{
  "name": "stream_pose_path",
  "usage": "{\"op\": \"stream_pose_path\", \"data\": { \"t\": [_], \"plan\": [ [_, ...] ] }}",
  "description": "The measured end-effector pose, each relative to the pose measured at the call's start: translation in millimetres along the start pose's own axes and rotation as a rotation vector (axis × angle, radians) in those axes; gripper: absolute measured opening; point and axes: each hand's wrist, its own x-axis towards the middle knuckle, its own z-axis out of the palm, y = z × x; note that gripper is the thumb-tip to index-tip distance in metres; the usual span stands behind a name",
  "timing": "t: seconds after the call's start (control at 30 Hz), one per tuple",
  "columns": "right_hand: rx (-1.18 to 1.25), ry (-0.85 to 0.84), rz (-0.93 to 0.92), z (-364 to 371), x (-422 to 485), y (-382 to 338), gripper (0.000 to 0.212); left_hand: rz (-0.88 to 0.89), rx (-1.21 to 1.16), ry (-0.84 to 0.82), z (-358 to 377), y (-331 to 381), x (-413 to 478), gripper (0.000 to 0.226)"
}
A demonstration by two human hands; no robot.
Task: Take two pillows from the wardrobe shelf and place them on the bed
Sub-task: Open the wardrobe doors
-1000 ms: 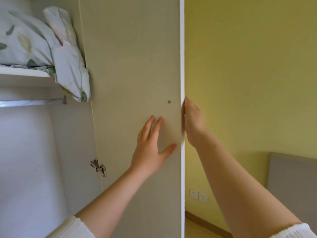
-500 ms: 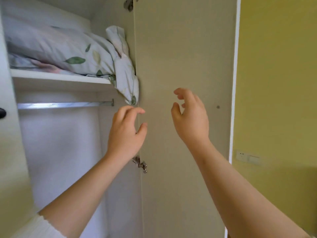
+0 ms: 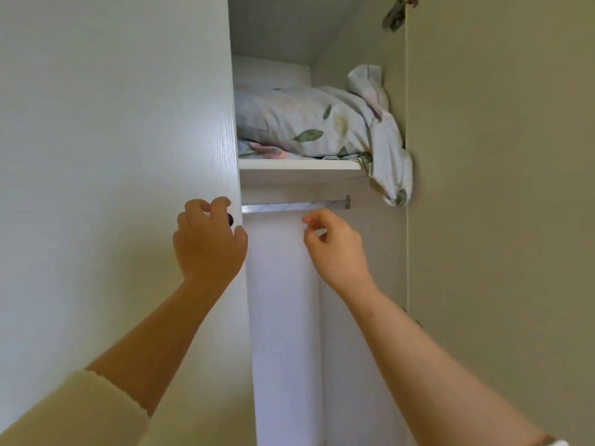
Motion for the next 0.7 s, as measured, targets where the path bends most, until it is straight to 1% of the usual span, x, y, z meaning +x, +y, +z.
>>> {"op": "stream_pose_path", "data": {
  "t": [0.07, 0.13, 0.23, 0.33, 0.47, 0.57, 0.7],
  "plan": [
    [0.046, -0.051, 0.003, 17.6, 0.4, -3.3, 0.024, -0.035, 0.036, -0.042, 2.0, -13.3, 11.7, 0.036],
    [0.057, -0.083, 0.021, 31.2, 0.6, -3.1, 0.024, -0.018, 0.052, -0.118, 8.1, -21.8, 20.1, 0.035],
    [0.066, -0.106, 0.035, 42.3, 2.0, 1.1, 0.022, -0.031, -0.001, -0.196, 19.7, -30.4, 26.6, 0.031],
    [0.096, -0.135, 0.053, 44.0, 5.4, 6.9, 0.021, -0.054, -0.079, -0.193, 26.5, -32.8, 31.1, 0.026],
    [0.139, -0.149, 0.086, 48.2, 6.3, 15.9, 0.021, -0.139, -0.229, -0.242, 30.9, -32.3, 37.6, 0.022],
    [0.181, -0.202, 0.103, 58.5, 0.3, 18.0, 0.021, -0.175, -0.332, -0.242, 33.6, -32.8, 38.8, 0.017],
    [0.267, -0.229, 0.130, 65.7, -4.7, 20.6, 0.022, -0.213, -0.376, -0.207, 29.5, -27.7, 32.0, 0.013]
  ]
}}
